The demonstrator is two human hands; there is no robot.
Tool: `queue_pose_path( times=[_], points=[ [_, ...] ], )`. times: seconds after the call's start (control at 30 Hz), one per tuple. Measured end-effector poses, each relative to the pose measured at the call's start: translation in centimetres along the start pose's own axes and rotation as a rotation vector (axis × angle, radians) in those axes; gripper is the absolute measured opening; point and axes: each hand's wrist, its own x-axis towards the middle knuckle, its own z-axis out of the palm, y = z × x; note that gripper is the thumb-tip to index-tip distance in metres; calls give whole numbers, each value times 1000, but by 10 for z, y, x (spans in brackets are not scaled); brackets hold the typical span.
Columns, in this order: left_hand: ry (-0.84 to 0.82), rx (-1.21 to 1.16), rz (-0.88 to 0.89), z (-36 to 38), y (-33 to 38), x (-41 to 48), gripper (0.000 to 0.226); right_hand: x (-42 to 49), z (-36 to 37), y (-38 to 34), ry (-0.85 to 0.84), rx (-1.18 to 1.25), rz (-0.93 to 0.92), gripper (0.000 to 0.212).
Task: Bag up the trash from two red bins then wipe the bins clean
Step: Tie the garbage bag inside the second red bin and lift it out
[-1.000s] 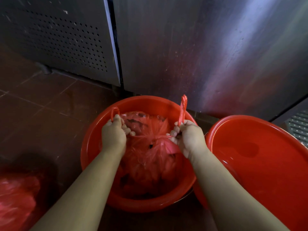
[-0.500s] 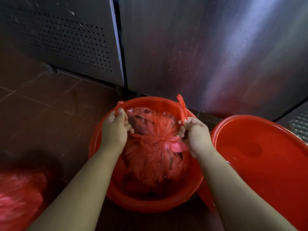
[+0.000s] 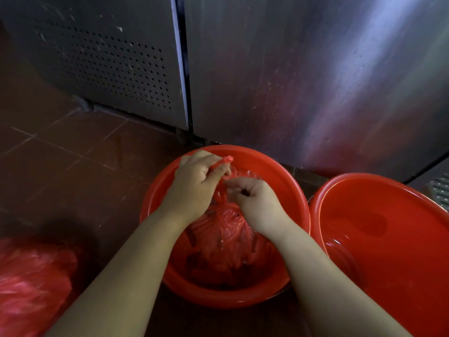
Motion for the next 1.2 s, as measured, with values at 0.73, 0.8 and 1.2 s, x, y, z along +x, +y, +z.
queue_pose_path(
  times=[0.73, 0.8, 1.2],
  points=[
    [-19, -295, -146, -25, 8, 4, 31, 24, -23, -51, 175, 414, -76, 40],
    [33, -342, -148, -34, 15, 10, 29, 31, -30, -69, 175, 410, -118, 40],
    [402, -292, 134, -143, 119, 64, 8, 55, -69, -229, 166, 284, -422, 38]
  ],
)
